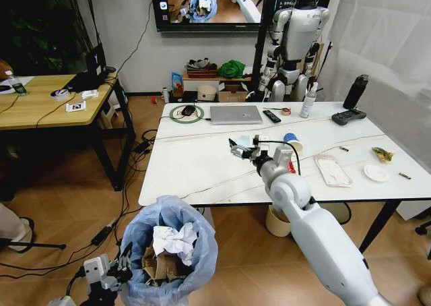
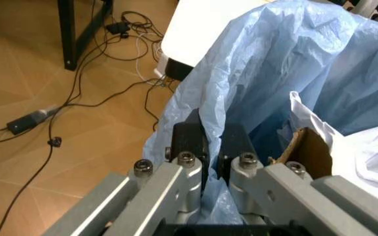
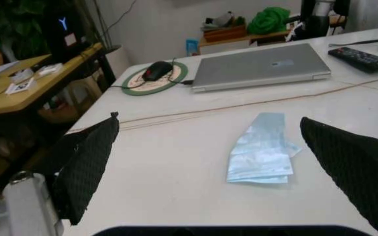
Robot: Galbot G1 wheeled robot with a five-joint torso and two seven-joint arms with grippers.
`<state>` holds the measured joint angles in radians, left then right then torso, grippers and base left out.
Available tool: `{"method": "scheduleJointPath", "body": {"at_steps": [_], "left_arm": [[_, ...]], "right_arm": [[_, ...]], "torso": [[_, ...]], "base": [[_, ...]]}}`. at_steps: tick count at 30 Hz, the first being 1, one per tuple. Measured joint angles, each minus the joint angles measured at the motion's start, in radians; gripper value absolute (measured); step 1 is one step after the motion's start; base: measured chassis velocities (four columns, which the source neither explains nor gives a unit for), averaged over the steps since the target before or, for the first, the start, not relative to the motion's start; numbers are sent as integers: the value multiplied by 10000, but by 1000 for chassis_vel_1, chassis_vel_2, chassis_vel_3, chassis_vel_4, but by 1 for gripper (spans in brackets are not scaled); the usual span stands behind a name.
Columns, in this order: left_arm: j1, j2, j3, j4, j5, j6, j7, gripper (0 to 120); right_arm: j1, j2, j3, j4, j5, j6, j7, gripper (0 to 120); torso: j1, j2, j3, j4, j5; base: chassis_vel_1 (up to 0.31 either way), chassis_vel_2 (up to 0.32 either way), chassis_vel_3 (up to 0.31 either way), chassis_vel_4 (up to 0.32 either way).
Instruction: Pick up the trash bin and place the trash from the table into it.
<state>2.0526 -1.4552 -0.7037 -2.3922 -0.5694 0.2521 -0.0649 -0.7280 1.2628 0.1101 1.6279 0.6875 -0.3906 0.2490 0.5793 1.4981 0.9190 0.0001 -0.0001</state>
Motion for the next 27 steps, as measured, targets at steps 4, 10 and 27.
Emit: {"method": "scheduleJointPath", "body": {"at_steps": [4, 10, 27], "left_arm": [[-14, -4, -2, -8, -4, 15, -3, 0], [-11, -26, 4, -25, 3, 26, -4, 0], [35, -176, -35, -168, 90, 41, -7, 0]], "right_arm": [[297, 126, 11, -607, -100, -26, -136, 100], [513, 240, 51, -1211, -290, -278, -285, 100], [1308, 726, 2, -3136, -1020, -207, -726, 100]], "torso": [[0, 0, 0, -1, 0], [0, 0, 0, -1, 1], [-2, 2, 0, -2, 0]], "base": [[0, 0, 0, 0], [0, 0, 0, 0], [0, 0, 0, 0]]}}
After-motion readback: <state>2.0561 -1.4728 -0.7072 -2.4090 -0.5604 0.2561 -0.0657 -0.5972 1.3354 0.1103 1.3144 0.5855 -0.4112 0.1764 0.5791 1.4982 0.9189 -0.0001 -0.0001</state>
